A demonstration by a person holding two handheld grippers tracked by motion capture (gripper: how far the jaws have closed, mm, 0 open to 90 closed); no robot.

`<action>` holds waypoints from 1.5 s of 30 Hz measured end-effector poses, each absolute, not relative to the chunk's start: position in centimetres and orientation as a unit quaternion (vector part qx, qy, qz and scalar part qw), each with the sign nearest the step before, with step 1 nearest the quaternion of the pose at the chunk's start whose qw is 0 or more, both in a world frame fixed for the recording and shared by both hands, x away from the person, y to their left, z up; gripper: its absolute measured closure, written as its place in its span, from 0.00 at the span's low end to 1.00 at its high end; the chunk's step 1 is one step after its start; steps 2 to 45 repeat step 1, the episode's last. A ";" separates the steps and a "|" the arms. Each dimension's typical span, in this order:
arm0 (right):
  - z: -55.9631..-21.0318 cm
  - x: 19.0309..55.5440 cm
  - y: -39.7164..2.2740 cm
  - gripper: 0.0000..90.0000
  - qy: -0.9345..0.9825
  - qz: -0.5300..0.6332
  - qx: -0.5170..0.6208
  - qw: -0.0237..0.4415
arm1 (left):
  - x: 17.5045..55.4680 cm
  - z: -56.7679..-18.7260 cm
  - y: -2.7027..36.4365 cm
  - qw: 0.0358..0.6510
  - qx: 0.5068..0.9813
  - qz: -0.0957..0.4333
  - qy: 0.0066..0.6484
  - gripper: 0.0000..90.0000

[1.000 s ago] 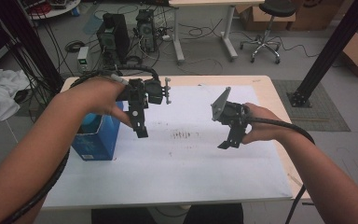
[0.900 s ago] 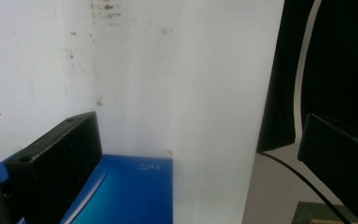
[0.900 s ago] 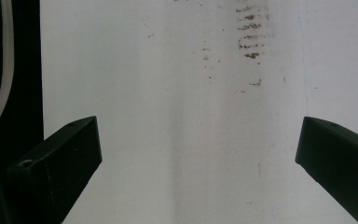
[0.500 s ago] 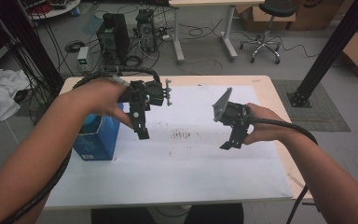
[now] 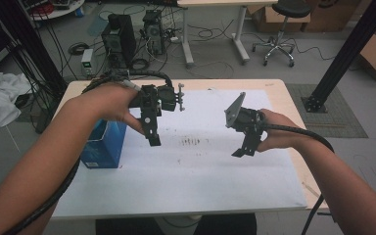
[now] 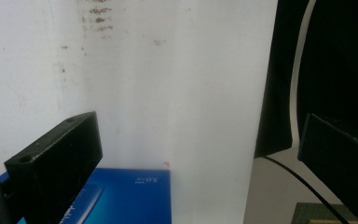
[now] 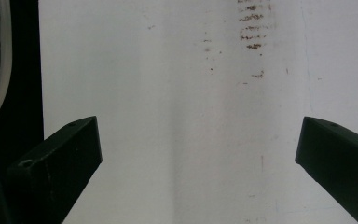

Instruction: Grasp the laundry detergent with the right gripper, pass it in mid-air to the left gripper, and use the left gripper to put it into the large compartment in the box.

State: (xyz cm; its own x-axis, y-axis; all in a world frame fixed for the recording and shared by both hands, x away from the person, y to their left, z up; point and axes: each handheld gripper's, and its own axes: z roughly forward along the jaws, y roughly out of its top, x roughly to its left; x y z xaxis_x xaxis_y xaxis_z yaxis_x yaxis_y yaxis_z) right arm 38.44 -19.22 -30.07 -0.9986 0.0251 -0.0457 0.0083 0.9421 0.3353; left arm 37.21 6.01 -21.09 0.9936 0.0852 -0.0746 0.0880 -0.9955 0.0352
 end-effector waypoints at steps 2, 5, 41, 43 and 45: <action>-30.1 38.4 -19.2 0.00 0.985 0.170 0.009 0.024 | 37.3 -21.1 6.0 0.017 0.998 -0.038 0.041 0.00; -30.1 38.4 -19.2 0.00 0.985 0.170 0.009 0.024 | 37.3 -21.1 6.0 0.017 0.998 -0.038 0.041 0.00; -30.1 38.4 -19.2 0.00 0.985 0.170 0.009 0.024 | 37.3 -21.1 6.0 0.017 0.998 -0.038 0.041 0.00; -30.1 38.4 -19.2 0.00 0.985 0.170 0.009 0.024 | 37.3 -21.1 6.0 0.017 0.998 -0.038 0.041 0.00; -30.1 38.4 -19.2 0.00 0.985 0.170 0.009 0.024 | 37.3 -21.1 6.0 0.017 0.998 -0.038 0.041 0.00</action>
